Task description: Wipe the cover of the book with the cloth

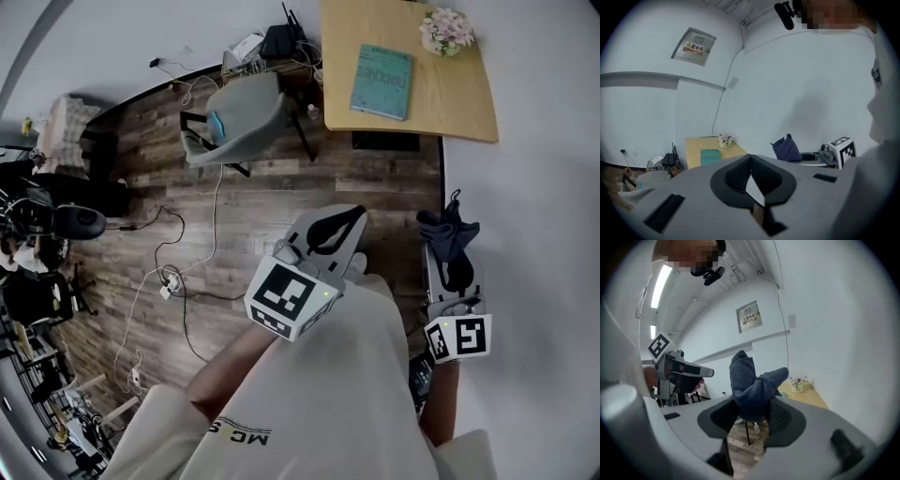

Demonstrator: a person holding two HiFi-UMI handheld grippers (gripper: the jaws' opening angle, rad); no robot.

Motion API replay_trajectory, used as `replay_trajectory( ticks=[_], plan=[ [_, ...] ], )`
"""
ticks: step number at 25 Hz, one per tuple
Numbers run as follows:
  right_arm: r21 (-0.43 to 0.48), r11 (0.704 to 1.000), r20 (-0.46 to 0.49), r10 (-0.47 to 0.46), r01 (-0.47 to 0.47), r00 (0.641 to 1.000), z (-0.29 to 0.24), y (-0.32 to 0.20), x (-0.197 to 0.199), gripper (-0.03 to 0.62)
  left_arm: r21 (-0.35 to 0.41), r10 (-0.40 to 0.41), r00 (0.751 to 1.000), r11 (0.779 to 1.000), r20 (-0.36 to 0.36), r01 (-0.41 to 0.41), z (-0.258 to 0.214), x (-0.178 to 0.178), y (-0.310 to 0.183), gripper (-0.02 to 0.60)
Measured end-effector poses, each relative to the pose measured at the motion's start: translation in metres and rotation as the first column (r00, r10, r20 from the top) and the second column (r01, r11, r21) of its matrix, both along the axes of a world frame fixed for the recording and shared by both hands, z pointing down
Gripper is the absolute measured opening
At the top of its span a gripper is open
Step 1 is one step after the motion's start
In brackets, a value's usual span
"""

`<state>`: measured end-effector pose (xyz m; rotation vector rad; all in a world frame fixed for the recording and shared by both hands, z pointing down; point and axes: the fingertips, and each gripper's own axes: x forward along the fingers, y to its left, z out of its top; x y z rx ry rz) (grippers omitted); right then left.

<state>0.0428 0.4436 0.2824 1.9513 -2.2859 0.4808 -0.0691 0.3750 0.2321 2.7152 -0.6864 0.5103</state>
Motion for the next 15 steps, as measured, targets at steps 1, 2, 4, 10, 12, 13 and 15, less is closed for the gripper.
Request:
replay_trajectory(
  ticks=[1,2,4,10,12,13,15],
  plan=[
    [0.007,1.0,0.008,-0.003,0.003,1.0,-0.002,0.0,-0.002,0.172,0.001,-0.007,1.0,1.0,-0.003,0.007,-0.002,0.0,0.001,0.011],
    [0.016,1.0,0.017,-0.006,0.006,1.0,-0.004,-0.001,-0.004,0.172,0.001,-0.017,1.0,1.0,-0.007,0.017,-0.004,0.0,0.002,0.011],
    [0.033,0.999,0.042,-0.009,0.007,0.999,-0.005,-0.005,-0.007,0.172,0.001,-0.03,0.999,1.0,-0.017,0.03,-0.004,0.0,0.006,0.011],
    [0.015,0.999,0.064,-0.029,0.028,0.998,0.005,0.003,-0.02,0.172,-0.03,-0.058,0.998,0.998,-0.006,0.057,0.01,-0.013,0.015,0.011],
    [0.011,1.0,0.068,-0.024,0.023,0.997,0.005,0.002,-0.015,0.172,-0.041,-0.07,0.997,0.997,-0.015,0.069,0.009,-0.01,0.01,0.011],
    [0.011,1.0,0.063,-0.025,0.025,0.998,0.004,0.0,-0.013,0.172,-0.043,-0.069,0.997,0.997,-0.018,0.068,0.008,-0.007,0.008,0.011],
    [0.012,0.999,0.043,-0.033,0.032,0.999,0.003,-0.005,-0.009,0.172,-0.039,-0.055,0.998,0.998,-0.02,0.054,0.007,0.0,0.006,0.011]
  ],
)
